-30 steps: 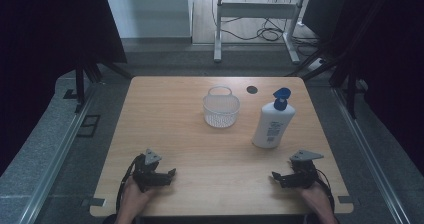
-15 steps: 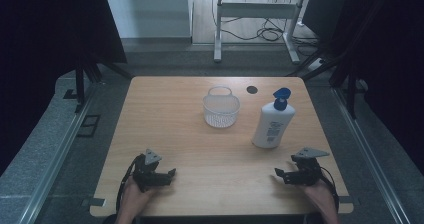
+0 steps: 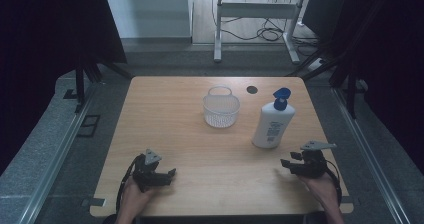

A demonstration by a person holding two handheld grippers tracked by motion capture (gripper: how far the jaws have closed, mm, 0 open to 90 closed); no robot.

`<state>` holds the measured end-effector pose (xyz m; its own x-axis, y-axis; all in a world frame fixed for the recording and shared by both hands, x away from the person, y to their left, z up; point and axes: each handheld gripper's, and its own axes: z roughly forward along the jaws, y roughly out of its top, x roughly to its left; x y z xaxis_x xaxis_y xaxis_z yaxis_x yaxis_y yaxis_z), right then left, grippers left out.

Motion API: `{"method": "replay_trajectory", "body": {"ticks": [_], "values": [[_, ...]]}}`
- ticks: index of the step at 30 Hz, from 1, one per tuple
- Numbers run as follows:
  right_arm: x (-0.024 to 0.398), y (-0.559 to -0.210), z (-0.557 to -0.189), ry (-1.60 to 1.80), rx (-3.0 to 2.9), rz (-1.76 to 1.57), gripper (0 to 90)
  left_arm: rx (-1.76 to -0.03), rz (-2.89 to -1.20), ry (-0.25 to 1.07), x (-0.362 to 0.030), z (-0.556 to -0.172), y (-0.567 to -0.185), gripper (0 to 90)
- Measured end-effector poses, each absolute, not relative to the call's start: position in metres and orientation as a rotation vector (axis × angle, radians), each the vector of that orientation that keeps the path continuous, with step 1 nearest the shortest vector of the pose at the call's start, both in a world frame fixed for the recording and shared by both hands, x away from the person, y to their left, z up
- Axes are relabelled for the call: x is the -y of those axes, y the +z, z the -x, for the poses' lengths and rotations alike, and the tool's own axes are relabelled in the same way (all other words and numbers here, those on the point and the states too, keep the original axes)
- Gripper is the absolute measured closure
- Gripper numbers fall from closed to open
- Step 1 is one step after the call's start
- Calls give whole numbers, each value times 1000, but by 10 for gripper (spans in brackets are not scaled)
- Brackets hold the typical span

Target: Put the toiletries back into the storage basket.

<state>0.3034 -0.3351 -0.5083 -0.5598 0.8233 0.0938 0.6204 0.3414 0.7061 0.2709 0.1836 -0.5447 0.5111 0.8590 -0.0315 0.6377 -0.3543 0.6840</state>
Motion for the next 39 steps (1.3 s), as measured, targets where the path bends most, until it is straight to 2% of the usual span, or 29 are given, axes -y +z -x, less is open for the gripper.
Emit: {"method": "replay_trajectory", "body": {"ticks": [1, 2, 3, 6, 7, 9, 10, 15, 39], "values": [[335, -508, -303, 1037, -2329, -1292, 483, -1218, -2109, 443, -184, -271, -545, 101], [338, -508, -306, 1040, -2322, -1306, 552, -1218, -2109, 443, -184, -271, -545, 102], [338, -508, -306, 1040, -2322, -1306, 552, -1217, -2109, 443, -184, -271, -545, 102], [341, -507, -311, 1030, -2318, -1313, 635, -1218, -2109, 443, -184, -271, -545, 102], [343, -506, -314, 1034, -2319, -1305, 693, -1218, -2109, 443, -184, -271, -545, 102], [344, -505, -316, 1034, -2319, -1306, 719, -1218, -2109, 443, -184, -271, -545, 102], [345, -504, -319, 1029, -2320, -1305, 772, -1218, -2109, 443, -184, -271, -545, 102], [348, -502, -326, 1029, -2307, -1301, 855, -1218, -2109, 442, -184, -271, -545, 101], [341, -506, -362, 1000, -2249, -1312, 897, -1218, -2107, 442, -184, -271, -545, 101]]}}
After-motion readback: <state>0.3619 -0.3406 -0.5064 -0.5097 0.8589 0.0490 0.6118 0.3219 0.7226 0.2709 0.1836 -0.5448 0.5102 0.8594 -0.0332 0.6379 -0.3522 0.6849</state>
